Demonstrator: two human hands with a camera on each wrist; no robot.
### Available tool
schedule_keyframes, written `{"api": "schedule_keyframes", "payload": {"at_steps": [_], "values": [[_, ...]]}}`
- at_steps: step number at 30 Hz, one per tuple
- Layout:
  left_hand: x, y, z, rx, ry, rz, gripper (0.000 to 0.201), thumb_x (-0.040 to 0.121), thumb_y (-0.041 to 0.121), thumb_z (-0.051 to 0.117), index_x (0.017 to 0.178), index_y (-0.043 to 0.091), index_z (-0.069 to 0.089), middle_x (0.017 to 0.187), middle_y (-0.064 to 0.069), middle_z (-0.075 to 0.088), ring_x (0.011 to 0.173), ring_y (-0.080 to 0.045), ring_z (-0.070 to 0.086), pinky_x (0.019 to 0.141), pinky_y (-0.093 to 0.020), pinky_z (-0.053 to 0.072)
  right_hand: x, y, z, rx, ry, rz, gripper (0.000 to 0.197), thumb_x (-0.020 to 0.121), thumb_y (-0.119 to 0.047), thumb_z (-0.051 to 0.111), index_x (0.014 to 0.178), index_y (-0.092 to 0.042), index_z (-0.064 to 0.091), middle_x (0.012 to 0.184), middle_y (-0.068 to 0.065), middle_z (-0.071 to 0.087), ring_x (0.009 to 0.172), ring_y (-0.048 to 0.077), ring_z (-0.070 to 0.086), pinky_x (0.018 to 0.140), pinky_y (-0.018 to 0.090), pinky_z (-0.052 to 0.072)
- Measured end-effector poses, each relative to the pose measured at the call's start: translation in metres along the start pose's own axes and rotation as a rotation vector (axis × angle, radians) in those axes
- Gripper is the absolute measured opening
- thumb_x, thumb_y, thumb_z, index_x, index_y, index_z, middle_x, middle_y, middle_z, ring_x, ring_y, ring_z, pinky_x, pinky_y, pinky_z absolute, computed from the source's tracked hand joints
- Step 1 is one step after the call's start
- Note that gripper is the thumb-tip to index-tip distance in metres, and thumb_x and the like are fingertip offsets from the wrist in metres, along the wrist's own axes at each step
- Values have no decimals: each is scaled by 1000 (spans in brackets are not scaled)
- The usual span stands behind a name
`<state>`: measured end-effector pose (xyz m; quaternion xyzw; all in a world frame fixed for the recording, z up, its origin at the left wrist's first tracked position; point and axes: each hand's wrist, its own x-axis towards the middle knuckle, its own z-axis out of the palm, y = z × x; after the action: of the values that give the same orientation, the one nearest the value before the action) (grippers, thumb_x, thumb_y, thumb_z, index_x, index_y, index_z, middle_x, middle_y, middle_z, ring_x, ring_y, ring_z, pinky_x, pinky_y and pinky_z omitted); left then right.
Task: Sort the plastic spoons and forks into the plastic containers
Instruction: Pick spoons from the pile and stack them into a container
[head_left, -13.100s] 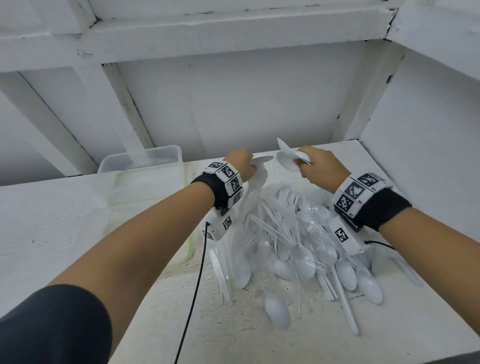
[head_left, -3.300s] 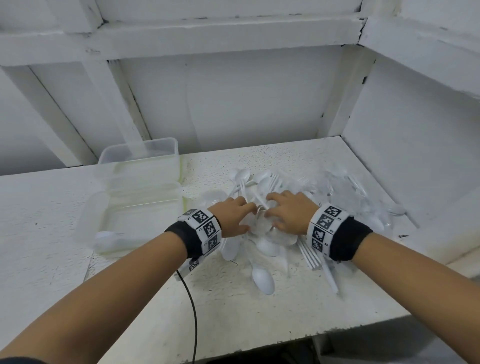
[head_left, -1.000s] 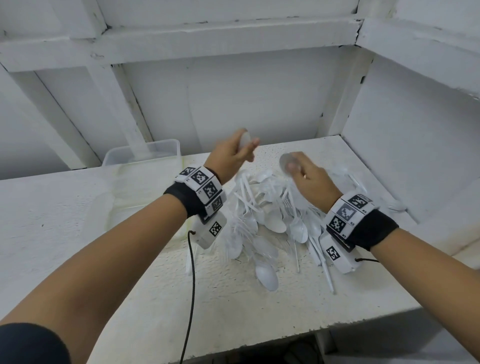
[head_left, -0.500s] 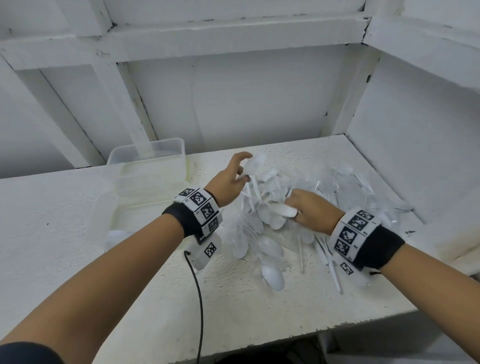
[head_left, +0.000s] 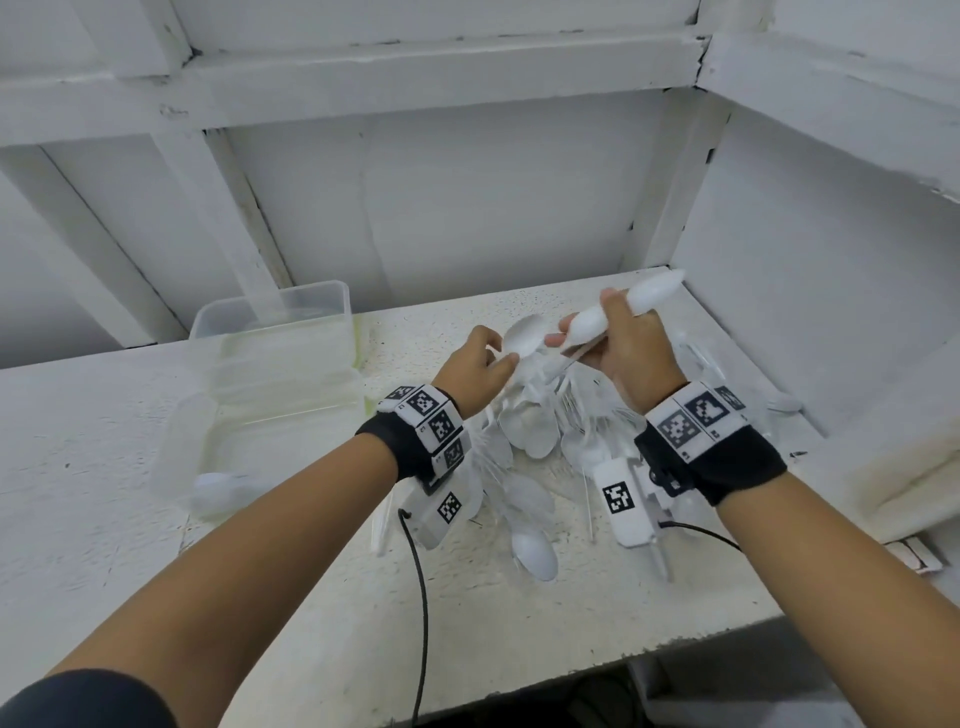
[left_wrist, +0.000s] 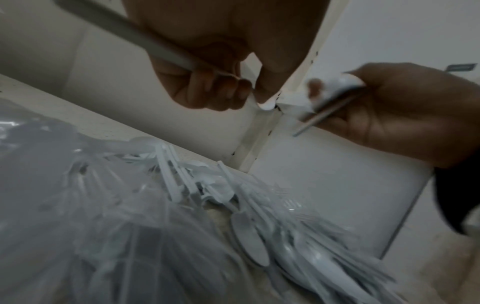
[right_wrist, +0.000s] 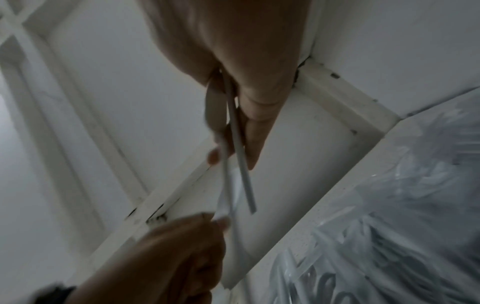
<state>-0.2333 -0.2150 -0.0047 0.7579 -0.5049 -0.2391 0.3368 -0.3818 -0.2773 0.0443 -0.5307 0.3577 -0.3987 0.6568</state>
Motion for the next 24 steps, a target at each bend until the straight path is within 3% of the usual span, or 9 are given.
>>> {"api": "schedule_keyframes", "payload": {"at_steps": [2,5,6,8,10,13,16,21,24], "values": [[7,-3,-1,131,-22,14,14,93,23,52,89,11,45,66,5,44,55,-5,37,50,-19,28,3,1,-11,8,100,-22,34,100,-33,36,76,-11,46,55,2,55,48,16,59,63,37,54],[11,-2,7,385,-297,140,20,88,29,59,76,13,56,70,-2,54,61,-12,46,56,-22,33,6,4,-29,-97,139,-89,27,97,-40,42,81,-20,36,57,-1,38,38,6,34,42,24,35],[9,-1,12,522,-417,181,23,87,33,60,78,12,61,80,-5,59,69,-16,50,60,-23,37,7,6,-35,-156,134,-98,25,96,-38,46,84,-20,34,61,-1,35,39,5,32,41,22,31],[5,2,21,776,-600,274,35,84,43,60,96,11,67,106,0,57,88,-19,55,74,-28,44,6,10,-47,-342,116,-87,24,93,-29,53,94,-17,32,70,0,35,50,8,36,45,22,34],[1,3,27,889,-662,326,40,85,44,58,106,11,65,117,5,47,95,-20,57,77,-32,46,6,17,-56,-515,81,-64,24,90,-11,53,96,-16,31,81,2,36,64,14,38,55,26,35],[-3,4,30,915,-642,341,36,92,35,49,110,9,65,123,2,48,98,-23,58,76,-32,47,3,24,-61,-621,33,-52,24,92,-3,41,85,-24,32,81,3,38,63,13,38,57,26,35],[-3,5,29,865,-549,407,31,95,28,46,108,7,64,117,-3,51,99,-22,57,68,-29,41,-3,22,-57,-607,-35,-66,13,95,-7,38,104,-16,37,78,2,45,55,12,40,51,24,36],[-7,-1,12,595,-235,462,25,94,24,48,97,3,63,106,-7,53,89,-23,56,65,-27,36,-10,24,-51,-785,-185,-167,17,98,-27,42,115,-31,44,63,-8,51,53,3,47,54,12,38],[-13,-3,2,417,-183,432,24,90,25,57,95,2,64,98,-4,53,83,-18,52,67,-23,35,-12,27,-45,-870,-209,-172,30,97,-31,45,127,-29,45,69,-13,55,62,6,54,64,19,44]]}}
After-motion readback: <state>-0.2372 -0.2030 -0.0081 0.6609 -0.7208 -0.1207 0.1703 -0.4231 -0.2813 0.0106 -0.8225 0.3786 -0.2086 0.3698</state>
